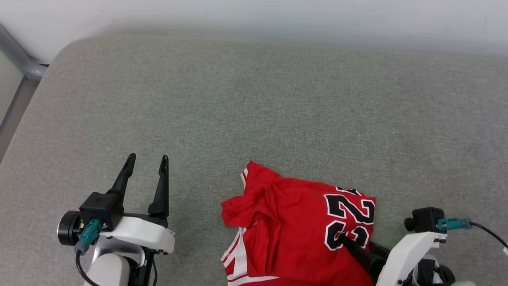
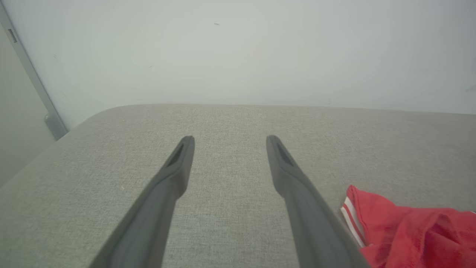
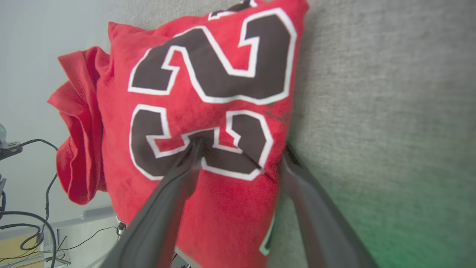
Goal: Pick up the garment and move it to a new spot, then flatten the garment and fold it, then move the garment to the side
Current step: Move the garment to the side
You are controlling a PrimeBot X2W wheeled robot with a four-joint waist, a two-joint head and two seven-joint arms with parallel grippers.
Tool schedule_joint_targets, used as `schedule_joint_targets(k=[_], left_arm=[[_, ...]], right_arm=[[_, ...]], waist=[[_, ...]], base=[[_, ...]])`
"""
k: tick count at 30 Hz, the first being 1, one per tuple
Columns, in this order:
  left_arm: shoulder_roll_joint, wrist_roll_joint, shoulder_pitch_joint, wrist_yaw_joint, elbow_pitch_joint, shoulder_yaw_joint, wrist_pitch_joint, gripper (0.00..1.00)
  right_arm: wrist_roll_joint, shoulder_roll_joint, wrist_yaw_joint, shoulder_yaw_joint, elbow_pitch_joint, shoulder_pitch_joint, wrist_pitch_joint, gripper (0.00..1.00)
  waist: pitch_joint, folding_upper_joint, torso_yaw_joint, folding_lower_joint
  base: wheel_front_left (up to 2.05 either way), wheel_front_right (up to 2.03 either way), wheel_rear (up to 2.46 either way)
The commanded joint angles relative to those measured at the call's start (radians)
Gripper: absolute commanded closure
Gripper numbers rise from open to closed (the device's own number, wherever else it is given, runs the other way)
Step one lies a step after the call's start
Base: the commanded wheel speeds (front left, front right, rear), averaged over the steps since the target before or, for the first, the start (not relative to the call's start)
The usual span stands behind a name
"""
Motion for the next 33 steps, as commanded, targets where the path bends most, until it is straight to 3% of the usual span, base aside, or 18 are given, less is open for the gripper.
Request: schedule_joint_targets(k=[1,3,4,6,13,20,25,33], left_arm=[[-0.003,0.008,-0.010,-0.003,0.002,0.004,-0.004,0.00],[-0.006,0.010,-0.014,-0.006,0.002,0.007,-0.004,0.00],[-0.007,0.009,-0.014,-0.007,0.004,0.010,-0.004,0.00],[-0.011,0.013,-0.016,-0.009,0.006,0.013,-0.004,0.00],[-0.021,0.020,-0.004,-0.016,0.017,0.022,-0.004,0.00],[-0.024,0.034,0.017,-0.018,0.000,0.036,-0.003,0.00],[-0.028,0.045,0.024,-0.022,-0.019,0.034,-0.003,0.00],[-0.013,0.065,0.008,-0.028,-0.055,0.034,-0.003,0.00]], right_arm=[[0.005,0.004,-0.002,0.017,0.041,0.004,0.019,0.00],[0.009,0.004,-0.002,0.029,0.061,-0.002,0.031,0.00],[0.018,0.005,-0.002,0.033,0.066,-0.005,0.032,0.51],[0.014,0.002,-0.002,0.041,0.074,-0.013,0.032,1.00],[0.017,-0.022,-0.002,0.047,0.061,-0.035,0.008,1.00],[-0.062,-0.097,-0.002,0.055,-0.011,-0.054,0.008,1.00],[-0.145,-0.144,-0.001,0.037,-0.078,-0.057,0.044,1.00],[-0.241,-0.202,-0.001,0.002,-0.123,-0.087,0.083,1.00]], waist=[[0.007,0.0000,0.006,-0.0001],[0.011,0.0000,0.008,-0.0001],[0.013,0.0000,0.009,-0.0001],[0.014,0.0000,0.009,-0.0001],[-0.008,0.0000,0.002,-0.0001],[-0.031,0.0000,-0.050,-0.0001],[-0.025,0.0000,-0.130,-0.0001],[0.006,0.0000,-0.314,-0.0001]], base=[[0.00,0.00,0.00],[0.00,0.00,0.00],[0.00,0.00,0.00],[0.00,0.00,0.00],[0.00,0.00,0.00],[0.00,0.00,0.00],[0.00,0.00,0.00],[0.00,0.00,0.00]])
